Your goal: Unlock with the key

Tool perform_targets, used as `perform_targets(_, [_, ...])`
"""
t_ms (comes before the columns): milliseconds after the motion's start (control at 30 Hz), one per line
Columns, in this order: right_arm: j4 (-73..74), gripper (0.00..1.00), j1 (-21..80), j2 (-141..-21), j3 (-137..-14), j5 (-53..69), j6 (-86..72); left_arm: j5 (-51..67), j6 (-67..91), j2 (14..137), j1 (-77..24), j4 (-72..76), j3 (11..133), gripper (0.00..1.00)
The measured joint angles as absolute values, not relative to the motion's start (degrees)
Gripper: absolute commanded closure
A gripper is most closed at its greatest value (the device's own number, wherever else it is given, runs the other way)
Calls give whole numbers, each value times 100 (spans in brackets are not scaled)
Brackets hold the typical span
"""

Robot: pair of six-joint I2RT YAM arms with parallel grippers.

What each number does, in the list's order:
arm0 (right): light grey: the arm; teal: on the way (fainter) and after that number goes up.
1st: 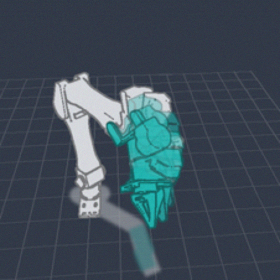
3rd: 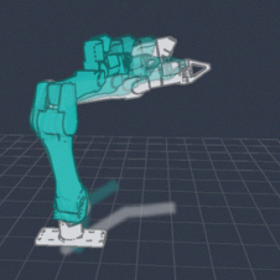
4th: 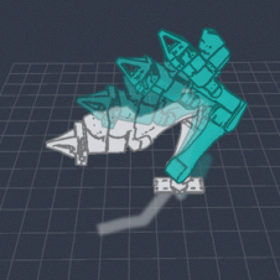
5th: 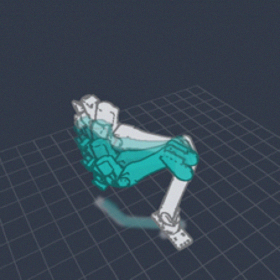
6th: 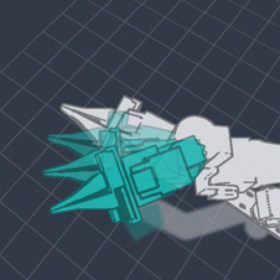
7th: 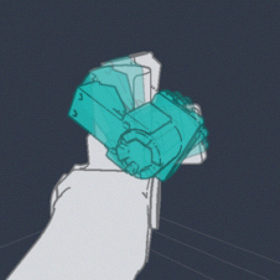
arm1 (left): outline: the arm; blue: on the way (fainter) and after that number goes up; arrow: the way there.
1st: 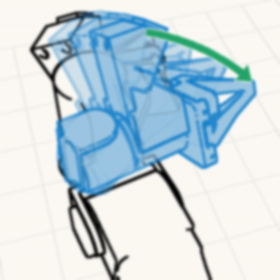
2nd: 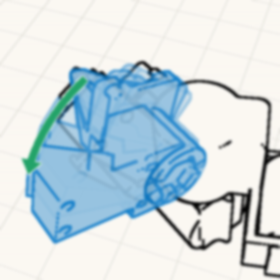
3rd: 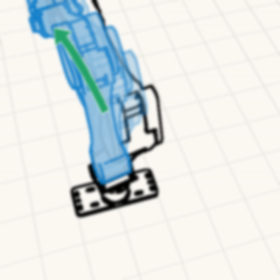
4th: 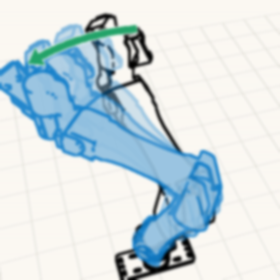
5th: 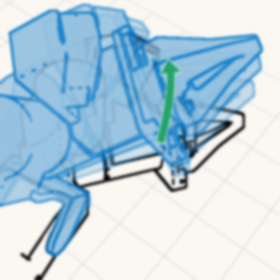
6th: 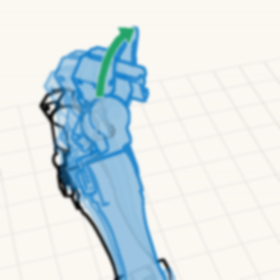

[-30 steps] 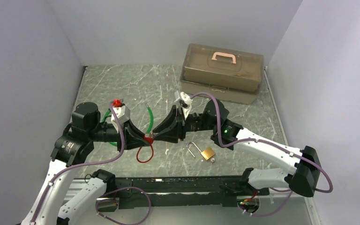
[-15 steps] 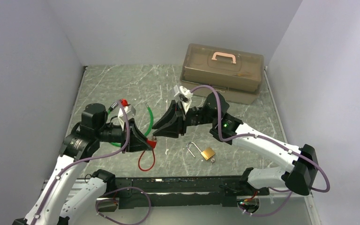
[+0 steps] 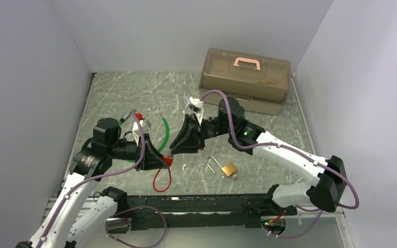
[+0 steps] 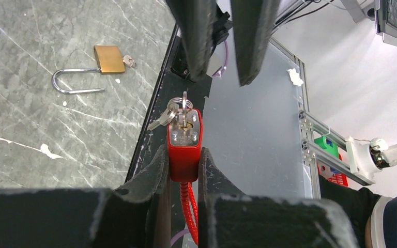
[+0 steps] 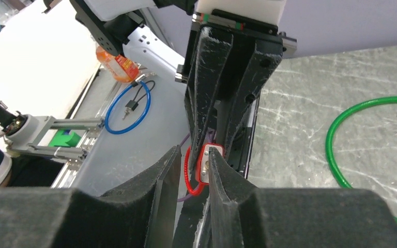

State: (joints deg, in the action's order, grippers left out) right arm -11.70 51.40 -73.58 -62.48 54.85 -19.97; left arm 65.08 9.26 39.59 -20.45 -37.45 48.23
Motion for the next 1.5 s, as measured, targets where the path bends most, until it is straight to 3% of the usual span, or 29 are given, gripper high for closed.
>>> perform_targets(533, [-674, 86, 5140, -7806, -6600, 5669, -1876, 6495, 530, 3957, -2051, -3806, 5017, 100])
perform_targets(700, [-552, 100, 5140, -7806, -6667, 5712, -1758, 6440, 357, 3957, -2060, -3892, 5072, 100])
perform_targets(1500, [-287, 100, 5085, -7784, -6678, 5647, -1396, 6287, 25, 3962, -2073, -3994, 5072, 100])
